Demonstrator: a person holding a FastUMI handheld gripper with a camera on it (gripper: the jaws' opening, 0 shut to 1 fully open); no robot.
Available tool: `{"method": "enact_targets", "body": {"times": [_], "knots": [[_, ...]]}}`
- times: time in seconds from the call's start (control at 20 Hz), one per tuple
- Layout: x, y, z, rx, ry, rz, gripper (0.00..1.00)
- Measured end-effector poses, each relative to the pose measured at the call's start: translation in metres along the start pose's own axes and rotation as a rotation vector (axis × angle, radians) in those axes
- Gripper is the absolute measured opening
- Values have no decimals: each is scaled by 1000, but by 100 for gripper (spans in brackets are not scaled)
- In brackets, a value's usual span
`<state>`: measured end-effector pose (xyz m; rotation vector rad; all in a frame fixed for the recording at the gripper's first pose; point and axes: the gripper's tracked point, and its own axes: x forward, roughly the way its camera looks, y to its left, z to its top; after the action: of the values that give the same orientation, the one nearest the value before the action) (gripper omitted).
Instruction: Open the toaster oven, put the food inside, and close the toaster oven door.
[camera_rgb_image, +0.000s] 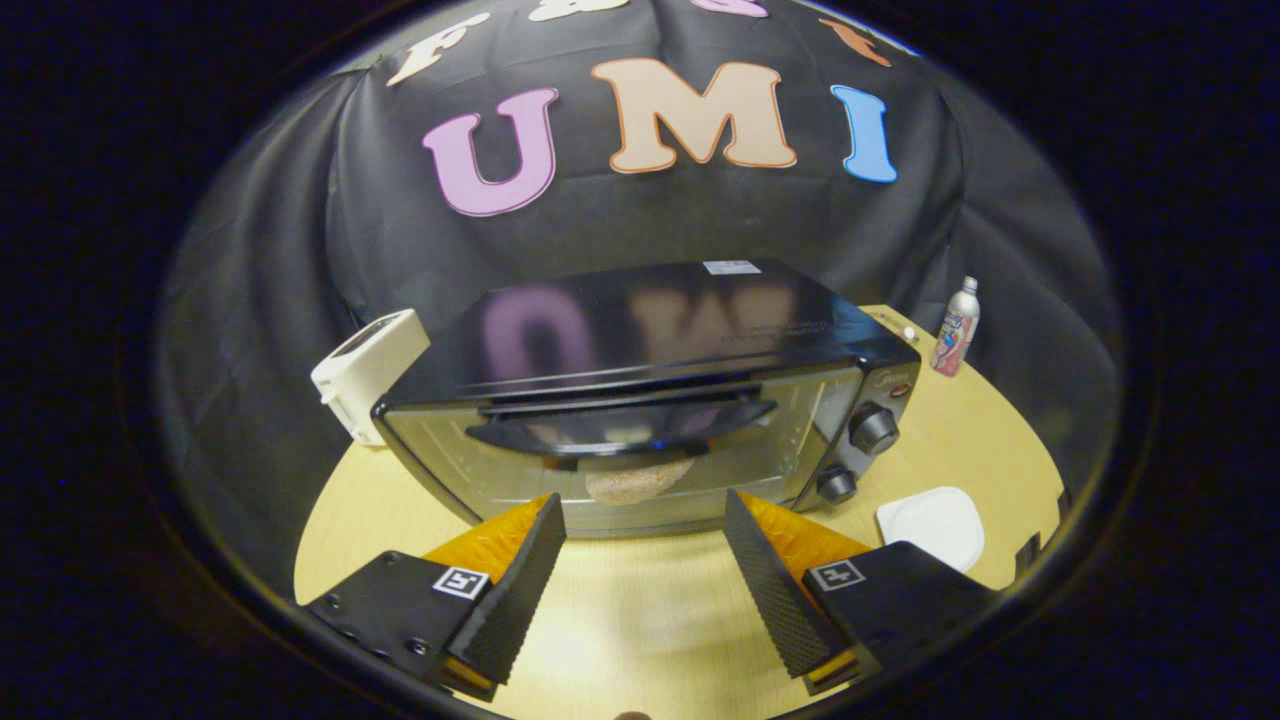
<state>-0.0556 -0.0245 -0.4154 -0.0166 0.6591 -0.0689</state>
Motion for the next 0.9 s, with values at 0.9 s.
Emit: {"method": "enact_targets", "body": {"times": [0.9], "knots": [[-111,8,217,-74,-401,10,99]]}}
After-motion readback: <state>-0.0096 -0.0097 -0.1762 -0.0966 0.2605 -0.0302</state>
